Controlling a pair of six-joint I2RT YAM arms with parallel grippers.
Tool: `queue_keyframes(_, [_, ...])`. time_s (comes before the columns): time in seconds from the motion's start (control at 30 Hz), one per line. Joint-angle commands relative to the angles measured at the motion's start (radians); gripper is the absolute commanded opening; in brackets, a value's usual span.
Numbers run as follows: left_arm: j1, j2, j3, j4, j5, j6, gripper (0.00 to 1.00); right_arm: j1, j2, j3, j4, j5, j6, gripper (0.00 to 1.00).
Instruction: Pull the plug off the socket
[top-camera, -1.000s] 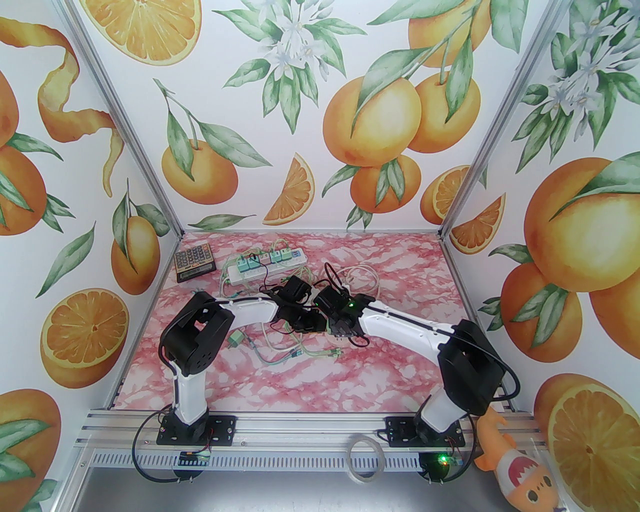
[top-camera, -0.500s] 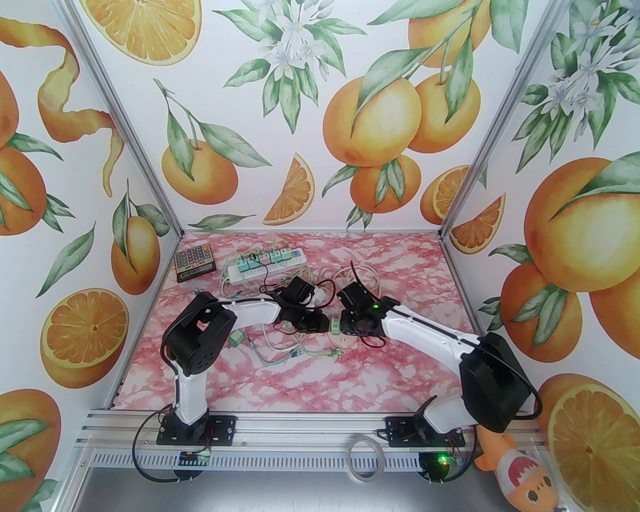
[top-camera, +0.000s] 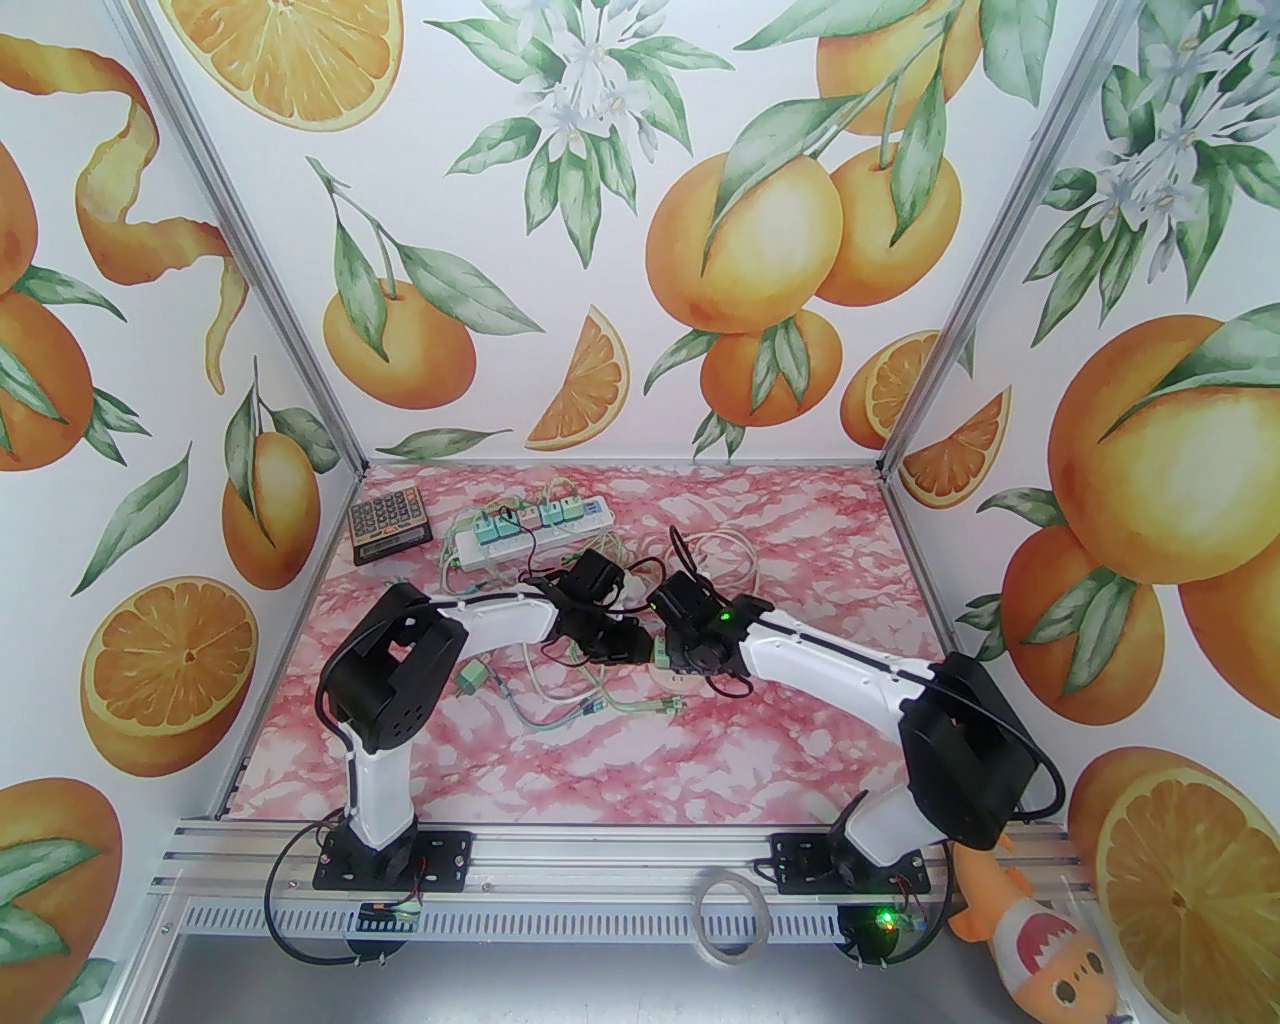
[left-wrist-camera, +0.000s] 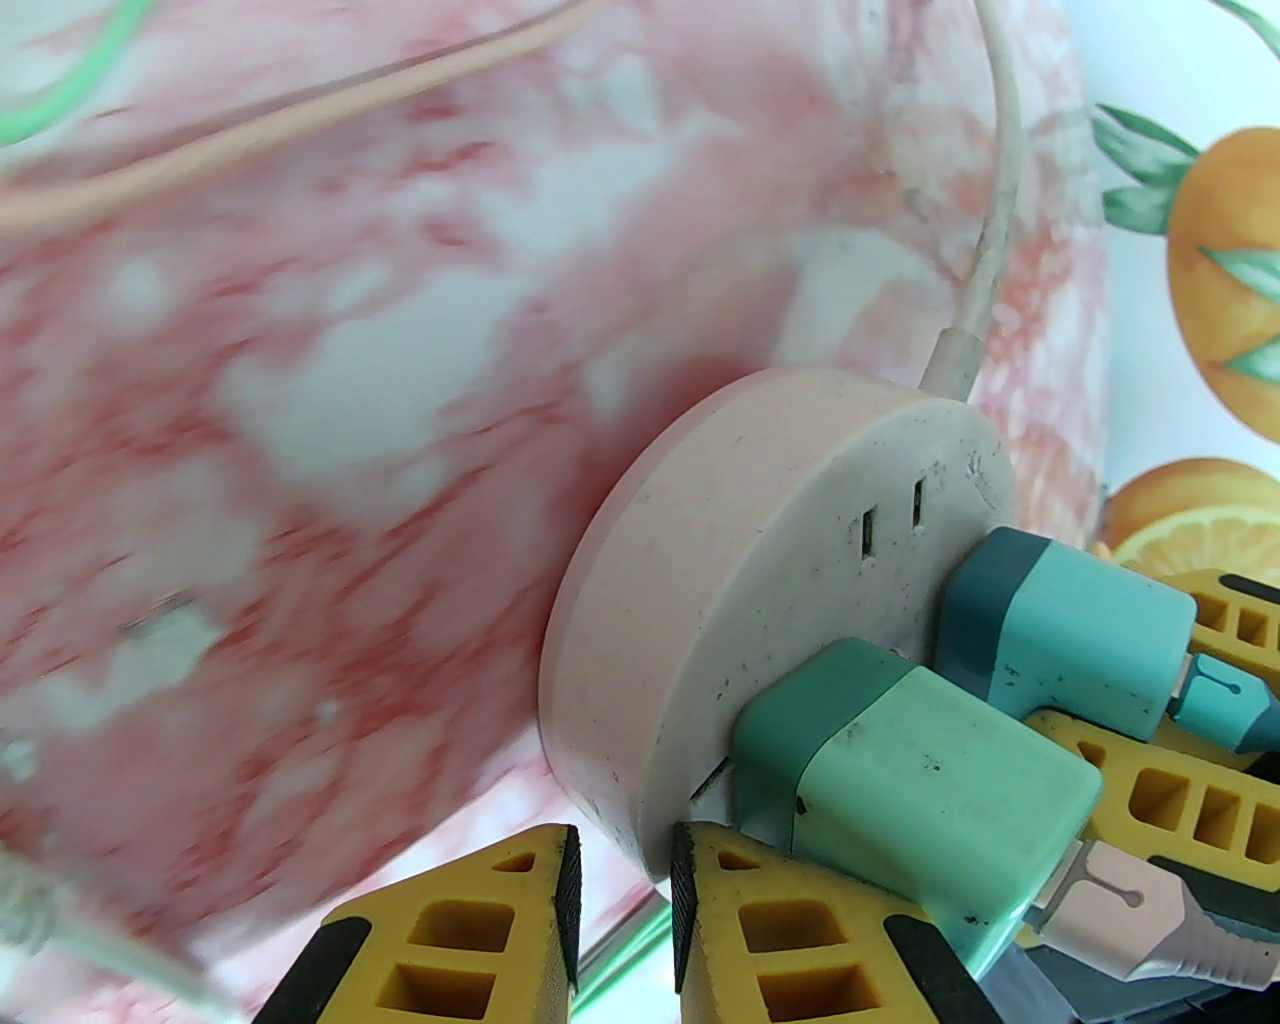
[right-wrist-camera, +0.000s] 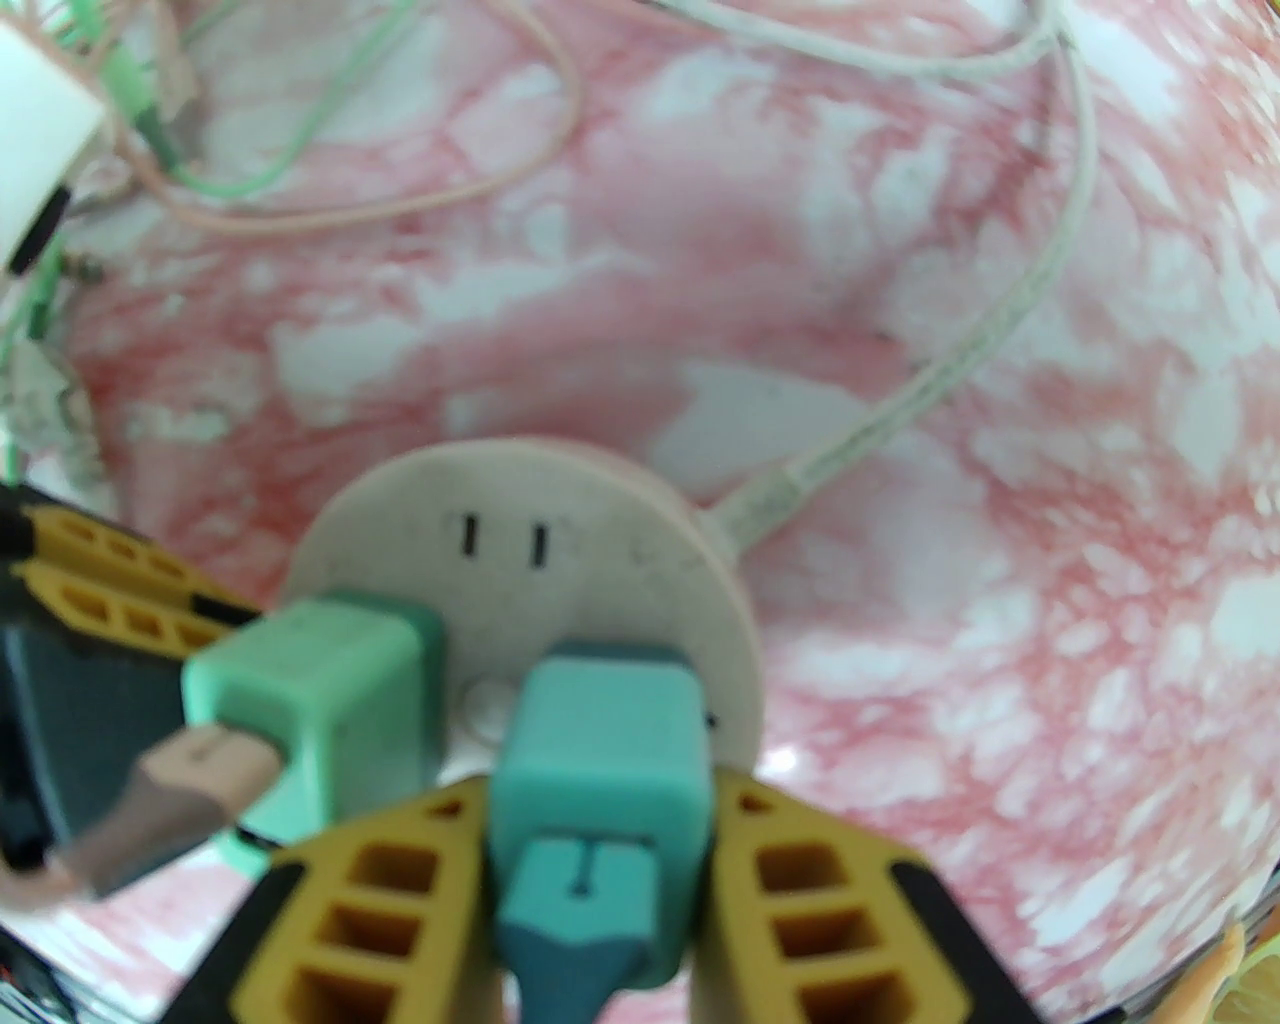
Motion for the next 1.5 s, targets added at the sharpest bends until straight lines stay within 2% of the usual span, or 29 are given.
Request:
queue_keyframes(0.0, [0.054, -0.073, -0.022, -0.041, -0.056, 0.031, 0.26, 0.011, -0.029, -0.004, 0.103, -0.080, 0.023, 0.30])
queue_keyframes(0.13, [0.076, -0.155, -0.044, 0.009, 0.010, 0.018, 0.34, 0.007, -0.024, 0.005, 0.101, -0.081, 0.026, 0.30])
queue_keyframes(0.27, [0.075, -0.227, -0.095, 0.064, 0.033, -0.020, 0.39, 0.002, -0.027, 0.006, 0.101, -0.078, 0.030, 0.30])
queue_keyframes(0.47, [0.069, -0.278, -0.176, 0.171, 0.096, -0.052, 0.49, -0.001, -0.028, -0.007, 0.116, -0.084, 0.041, 0.30])
queue_keyframes(0.87, [0.039, -0.260, -0.214, 0.193, 0.128, -0.050, 0.49, -0.001, -0.014, -0.008, 0.127, -0.090, 0.052, 0.30])
queue_keyframes(1.13, [0.027, -0.211, -0.193, 0.253, 0.129, -0.105, 0.49, -0.001, -0.007, -0.006, 0.131, -0.103, 0.053, 0.30])
queue_keyframes(1.47, [0.017, -0.127, -0.167, 0.102, 0.034, -0.057, 0.41, 0.001, -0.010, -0.013, 0.123, -0.098, 0.046, 0.29])
